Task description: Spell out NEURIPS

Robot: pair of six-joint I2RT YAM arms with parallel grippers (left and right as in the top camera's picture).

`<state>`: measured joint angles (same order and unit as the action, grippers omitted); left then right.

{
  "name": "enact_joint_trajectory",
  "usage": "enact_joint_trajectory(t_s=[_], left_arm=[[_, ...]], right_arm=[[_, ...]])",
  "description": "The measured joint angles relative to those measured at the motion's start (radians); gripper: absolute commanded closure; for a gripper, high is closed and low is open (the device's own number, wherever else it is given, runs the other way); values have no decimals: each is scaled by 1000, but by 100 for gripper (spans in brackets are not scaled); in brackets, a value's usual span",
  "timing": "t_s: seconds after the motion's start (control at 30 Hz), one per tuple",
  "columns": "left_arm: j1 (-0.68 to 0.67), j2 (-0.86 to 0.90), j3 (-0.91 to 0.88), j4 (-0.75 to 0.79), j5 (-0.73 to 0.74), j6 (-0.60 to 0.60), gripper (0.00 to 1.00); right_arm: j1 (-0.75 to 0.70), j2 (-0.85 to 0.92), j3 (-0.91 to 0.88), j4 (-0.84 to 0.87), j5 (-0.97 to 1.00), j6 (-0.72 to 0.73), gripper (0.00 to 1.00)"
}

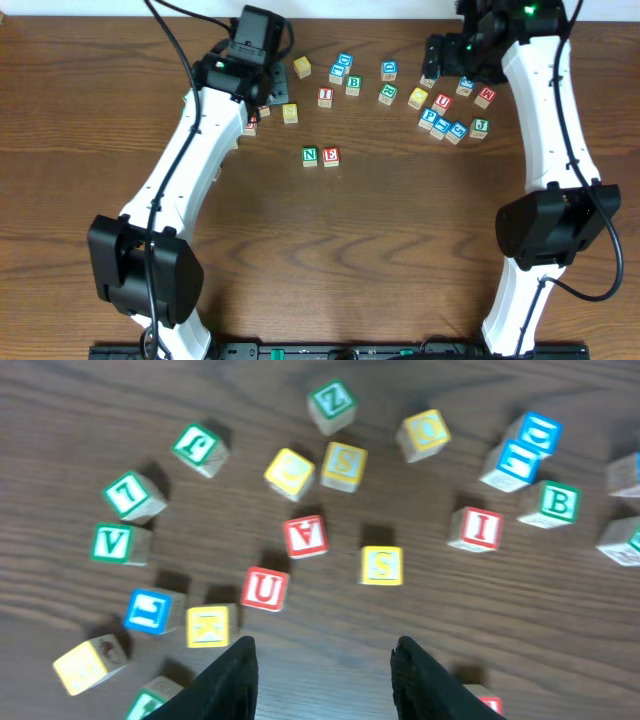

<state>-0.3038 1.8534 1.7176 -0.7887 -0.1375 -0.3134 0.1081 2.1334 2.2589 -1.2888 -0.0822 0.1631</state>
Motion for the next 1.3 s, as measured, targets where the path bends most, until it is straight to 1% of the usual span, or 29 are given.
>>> enact_joint_trajectory(t_s=[0.17, 0.37, 0.63, 0.93, 1.1, 1.3], left_arm=[[36, 0, -2, -17, 0, 34, 58], [68, 16, -31, -14, 1, 79, 58], [97, 163, -44, 10, 1, 152, 57], [100, 196, -53, 13, 1, 203, 49], [115, 218, -53, 32, 2, 216, 48], [131, 267, -53, 81, 66, 266, 48]], right_arm=[[46, 0, -5, 26, 0, 0, 2], [65, 0, -13, 25, 0, 0, 2], [65, 0, -14, 17, 1, 0, 2], [65, 0, -14, 17, 1, 0, 2], [65, 0, -14, 16, 1, 0, 2], [65, 0, -14, 14, 1, 0, 2]])
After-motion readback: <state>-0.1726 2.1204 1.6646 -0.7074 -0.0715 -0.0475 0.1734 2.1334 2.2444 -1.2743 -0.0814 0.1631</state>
